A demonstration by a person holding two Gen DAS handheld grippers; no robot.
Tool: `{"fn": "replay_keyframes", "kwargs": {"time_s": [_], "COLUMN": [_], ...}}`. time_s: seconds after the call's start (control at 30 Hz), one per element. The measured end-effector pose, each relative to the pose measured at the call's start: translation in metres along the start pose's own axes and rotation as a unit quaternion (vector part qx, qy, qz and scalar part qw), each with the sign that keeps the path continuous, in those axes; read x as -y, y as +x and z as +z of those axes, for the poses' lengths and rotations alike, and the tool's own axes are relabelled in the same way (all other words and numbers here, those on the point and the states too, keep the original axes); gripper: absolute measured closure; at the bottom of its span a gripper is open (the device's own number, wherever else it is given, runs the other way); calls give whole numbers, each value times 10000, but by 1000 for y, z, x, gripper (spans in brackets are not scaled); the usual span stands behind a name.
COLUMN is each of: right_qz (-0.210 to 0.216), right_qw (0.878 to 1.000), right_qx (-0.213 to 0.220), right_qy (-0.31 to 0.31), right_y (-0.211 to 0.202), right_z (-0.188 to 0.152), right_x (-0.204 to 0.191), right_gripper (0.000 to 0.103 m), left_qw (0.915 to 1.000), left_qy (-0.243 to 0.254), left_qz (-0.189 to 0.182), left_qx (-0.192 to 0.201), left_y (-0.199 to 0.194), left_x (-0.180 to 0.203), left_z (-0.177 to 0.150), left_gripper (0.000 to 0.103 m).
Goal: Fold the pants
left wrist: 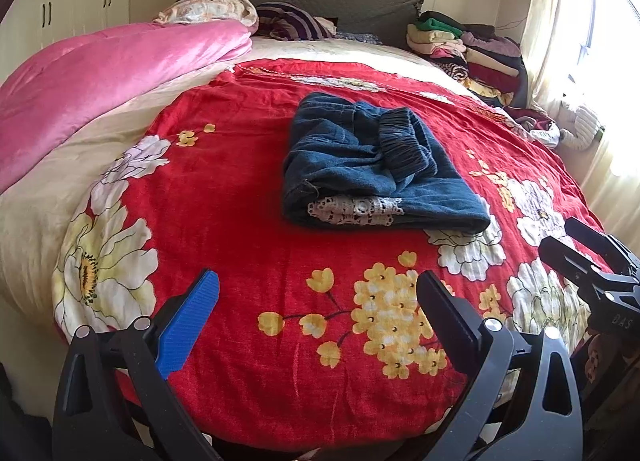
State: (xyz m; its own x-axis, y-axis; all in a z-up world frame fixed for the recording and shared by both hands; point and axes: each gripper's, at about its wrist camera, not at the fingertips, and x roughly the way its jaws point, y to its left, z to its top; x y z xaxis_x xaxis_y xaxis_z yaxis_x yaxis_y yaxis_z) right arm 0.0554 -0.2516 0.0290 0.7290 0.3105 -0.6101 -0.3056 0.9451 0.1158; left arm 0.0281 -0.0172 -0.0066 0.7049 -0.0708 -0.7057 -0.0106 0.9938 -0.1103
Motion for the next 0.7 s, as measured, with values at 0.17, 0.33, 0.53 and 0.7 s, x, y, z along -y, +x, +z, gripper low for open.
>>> {"fn": "replay_keyframes", "kwargs": {"time_s": [0.17, 0.33, 0.53, 0.7], "right_qz": [0, 1, 11, 11], "right_qw": [10000, 10000, 10000, 10000], "right_qx": [6, 7, 10, 7], "right_qy": [-11, -14, -7, -8], "right_y": [0, 0, 0, 0], "right_z": [1, 1, 1, 1], "right_x": [1, 1, 1, 1], "right_gripper": [9, 9, 9, 9], "left_qw": [10000, 10000, 10000, 9999], "left_qy": [17, 34, 25, 32], "left_qz": [71, 41, -43, -104], "left_qx": [-48, -28, -27, -28], "left_y": [2, 1, 0, 0], "left_x": [0, 0, 1, 2], "left_z": [0, -1, -1, -1], "left_gripper": [4, 4, 4, 4]}}
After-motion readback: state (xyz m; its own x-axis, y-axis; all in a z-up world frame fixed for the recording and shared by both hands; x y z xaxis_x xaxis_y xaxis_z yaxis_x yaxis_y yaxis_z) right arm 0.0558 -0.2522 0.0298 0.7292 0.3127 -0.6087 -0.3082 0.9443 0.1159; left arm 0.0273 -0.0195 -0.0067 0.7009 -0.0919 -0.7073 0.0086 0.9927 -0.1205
